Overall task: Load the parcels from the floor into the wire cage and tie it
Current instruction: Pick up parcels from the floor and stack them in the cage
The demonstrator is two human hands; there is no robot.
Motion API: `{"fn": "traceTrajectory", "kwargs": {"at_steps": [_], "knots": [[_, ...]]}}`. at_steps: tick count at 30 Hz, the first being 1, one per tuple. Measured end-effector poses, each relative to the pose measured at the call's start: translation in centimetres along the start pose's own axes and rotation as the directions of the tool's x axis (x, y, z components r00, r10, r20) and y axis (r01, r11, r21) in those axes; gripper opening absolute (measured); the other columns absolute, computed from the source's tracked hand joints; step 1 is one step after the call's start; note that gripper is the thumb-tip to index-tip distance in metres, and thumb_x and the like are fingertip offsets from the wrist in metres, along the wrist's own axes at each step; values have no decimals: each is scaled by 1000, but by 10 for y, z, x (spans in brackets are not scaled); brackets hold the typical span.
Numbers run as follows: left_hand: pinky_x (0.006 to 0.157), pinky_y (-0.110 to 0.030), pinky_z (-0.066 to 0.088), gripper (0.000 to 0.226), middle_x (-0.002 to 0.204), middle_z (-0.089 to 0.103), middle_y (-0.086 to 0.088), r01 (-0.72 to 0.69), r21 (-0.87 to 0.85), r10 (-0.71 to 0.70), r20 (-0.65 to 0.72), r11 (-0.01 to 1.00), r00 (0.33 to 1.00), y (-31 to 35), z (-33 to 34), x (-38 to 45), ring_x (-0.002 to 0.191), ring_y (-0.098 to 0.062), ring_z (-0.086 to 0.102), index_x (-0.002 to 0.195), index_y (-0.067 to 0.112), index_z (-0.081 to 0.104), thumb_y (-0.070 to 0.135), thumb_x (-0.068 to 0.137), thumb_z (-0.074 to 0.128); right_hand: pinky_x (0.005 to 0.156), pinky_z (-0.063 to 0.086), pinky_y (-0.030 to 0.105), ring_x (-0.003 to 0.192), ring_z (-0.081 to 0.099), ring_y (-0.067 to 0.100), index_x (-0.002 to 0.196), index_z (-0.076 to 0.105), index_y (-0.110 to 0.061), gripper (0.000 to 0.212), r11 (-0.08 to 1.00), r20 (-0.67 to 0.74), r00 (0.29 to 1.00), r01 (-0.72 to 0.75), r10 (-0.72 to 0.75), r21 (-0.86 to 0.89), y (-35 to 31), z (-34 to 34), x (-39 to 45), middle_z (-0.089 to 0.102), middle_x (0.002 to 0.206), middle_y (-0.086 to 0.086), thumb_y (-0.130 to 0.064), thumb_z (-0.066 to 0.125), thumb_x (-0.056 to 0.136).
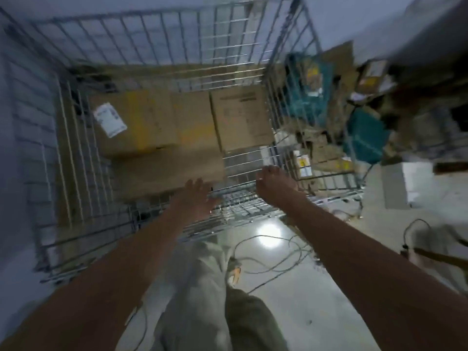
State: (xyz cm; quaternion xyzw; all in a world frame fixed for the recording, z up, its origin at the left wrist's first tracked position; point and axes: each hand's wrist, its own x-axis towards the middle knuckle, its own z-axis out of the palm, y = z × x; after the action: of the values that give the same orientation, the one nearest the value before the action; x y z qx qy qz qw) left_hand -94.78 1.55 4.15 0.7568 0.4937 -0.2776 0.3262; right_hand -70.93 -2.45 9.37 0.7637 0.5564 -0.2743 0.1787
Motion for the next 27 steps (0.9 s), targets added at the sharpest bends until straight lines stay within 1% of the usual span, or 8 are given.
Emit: {"fn": "traceTrajectory", "kwargs": {"at_steps": [3,6,8,11,15,19,22,27], "knots": [[118,-52,33,59,163,34,-10,-121,-24,121,24,992,992,50,-30,-60,147,-35,34,153,25,40,56,104,34,103,41,41,129,49,35,137,50,-6,45,999,-136,990,-29,31,19,37,-30,-96,51,141,15,-33,42,101],[123,-50,23,51,170,12,-10,-357,192,342,110,914,933,114,-38,-119,155,-35,15,158,29,27,42,110,30,108,37,44,136,42,35,144,44,-7,53,980,-166,974,-127,152,152,80,-27,-182,46,146,14,-36,41,99],[126,-51,10,53,172,4,-11,-392,267,365,145,881,920,149,-40,-146,157,-37,4,157,31,28,47,107,21,107,40,47,136,42,36,145,40,-8,58,958,-138,960,-217,245,187,110,-20,-230,44,147,14,-40,34,97],[127,-50,9,82,172,5,-4,-441,351,421,136,826,897,203,-54,-171,158,-27,3,162,27,22,70,93,12,109,40,46,136,40,31,145,39,-9,53,903,-75,922,-353,380,243,160,-15,-294,43,146,12,-37,38,101],[125,-48,17,74,173,5,-3,-530,418,521,147,738,841,267,-71,-213,157,-28,9,164,19,15,56,104,35,101,45,47,130,45,30,140,42,-12,48,784,-26,838,-499,545,368,191,-10,-357,47,141,11,-37,39,99],[126,-47,18,74,173,2,-3,-629,501,573,285,595,768,294,-67,-222,158,-25,8,165,18,12,55,104,33,104,43,46,137,42,32,141,45,-10,48,665,64,780,-571,623,482,185,7,-398,46,146,12,-32,46,99],[125,-49,20,76,173,3,-3,-672,565,577,375,479,726,308,-54,-215,158,-25,7,165,17,10,56,104,33,102,47,47,139,39,34,148,39,-8,51,594,128,737,-623,663,509,174,31,-420,41,150,13,-25,42,100],[122,-49,27,77,172,8,-6,-738,608,588,494,293,640,346,-28,-196,156,-29,15,164,15,14,56,103,36,98,47,45,136,40,30,144,40,-7,45,457,192,645,-691,740,561,174,61,-432,42,148,11,-18,37,100]]}}
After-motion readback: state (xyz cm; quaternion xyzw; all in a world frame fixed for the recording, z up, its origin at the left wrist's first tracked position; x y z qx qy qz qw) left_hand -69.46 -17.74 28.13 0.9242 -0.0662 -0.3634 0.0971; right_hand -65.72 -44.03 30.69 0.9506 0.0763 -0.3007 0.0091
